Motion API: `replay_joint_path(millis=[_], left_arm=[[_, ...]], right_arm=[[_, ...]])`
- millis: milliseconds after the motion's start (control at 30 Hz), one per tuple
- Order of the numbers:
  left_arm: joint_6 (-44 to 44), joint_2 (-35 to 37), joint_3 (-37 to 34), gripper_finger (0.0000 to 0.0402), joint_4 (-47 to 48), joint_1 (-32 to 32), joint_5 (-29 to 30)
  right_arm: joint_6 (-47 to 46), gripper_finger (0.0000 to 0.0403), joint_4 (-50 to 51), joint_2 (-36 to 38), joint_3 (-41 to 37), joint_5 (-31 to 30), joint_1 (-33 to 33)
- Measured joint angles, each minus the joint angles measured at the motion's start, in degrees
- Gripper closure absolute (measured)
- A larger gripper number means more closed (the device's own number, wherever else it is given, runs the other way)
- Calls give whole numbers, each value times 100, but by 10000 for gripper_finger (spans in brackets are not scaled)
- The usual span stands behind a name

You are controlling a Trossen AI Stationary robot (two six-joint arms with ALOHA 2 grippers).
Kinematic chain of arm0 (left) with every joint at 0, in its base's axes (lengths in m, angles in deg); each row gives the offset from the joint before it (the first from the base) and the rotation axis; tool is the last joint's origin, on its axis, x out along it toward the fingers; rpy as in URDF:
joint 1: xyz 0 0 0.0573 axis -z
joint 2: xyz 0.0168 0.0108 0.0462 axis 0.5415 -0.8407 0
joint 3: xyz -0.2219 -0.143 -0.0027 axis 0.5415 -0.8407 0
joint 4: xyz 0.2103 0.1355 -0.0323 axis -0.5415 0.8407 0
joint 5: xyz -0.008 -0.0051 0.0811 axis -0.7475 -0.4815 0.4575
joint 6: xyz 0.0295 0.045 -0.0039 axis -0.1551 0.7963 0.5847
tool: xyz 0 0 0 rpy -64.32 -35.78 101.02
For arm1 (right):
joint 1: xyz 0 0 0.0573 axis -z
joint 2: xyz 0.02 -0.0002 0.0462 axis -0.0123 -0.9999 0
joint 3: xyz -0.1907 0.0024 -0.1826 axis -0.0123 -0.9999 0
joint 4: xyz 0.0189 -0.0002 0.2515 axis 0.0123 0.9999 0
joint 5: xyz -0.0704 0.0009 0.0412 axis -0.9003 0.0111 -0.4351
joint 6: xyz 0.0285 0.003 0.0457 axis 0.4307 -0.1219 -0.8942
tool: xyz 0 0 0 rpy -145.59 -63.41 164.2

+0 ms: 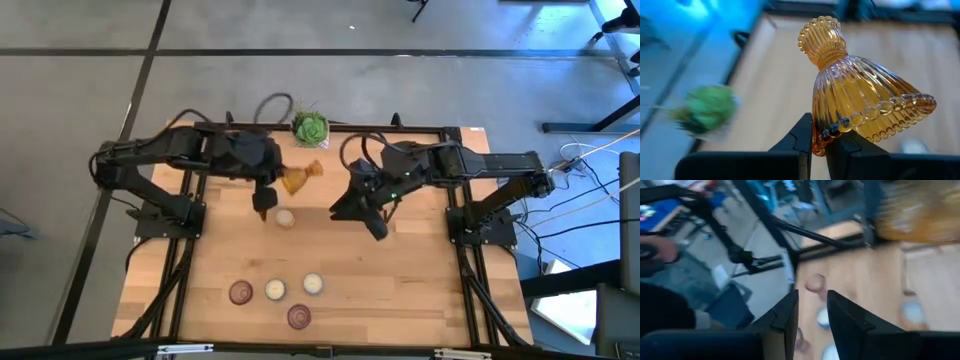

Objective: Pick & Place candle stick holders
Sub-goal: Put the orange candle holder on the shelf

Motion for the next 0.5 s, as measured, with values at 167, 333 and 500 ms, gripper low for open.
replay_joint_path(millis=[167, 333, 500], left_arm=[[-23, 304, 0, 380, -187, 18, 789], [178, 497, 0, 380, -924, 197, 1817], [669, 476, -127, 380, -1912, 425, 2468]], right_arm=[[137, 298, -209, 0, -2, 34, -78], [262, 298, -680, -8, -64, 273, -78], [3, 298, -2582, -123, -759, 1146, -10]])
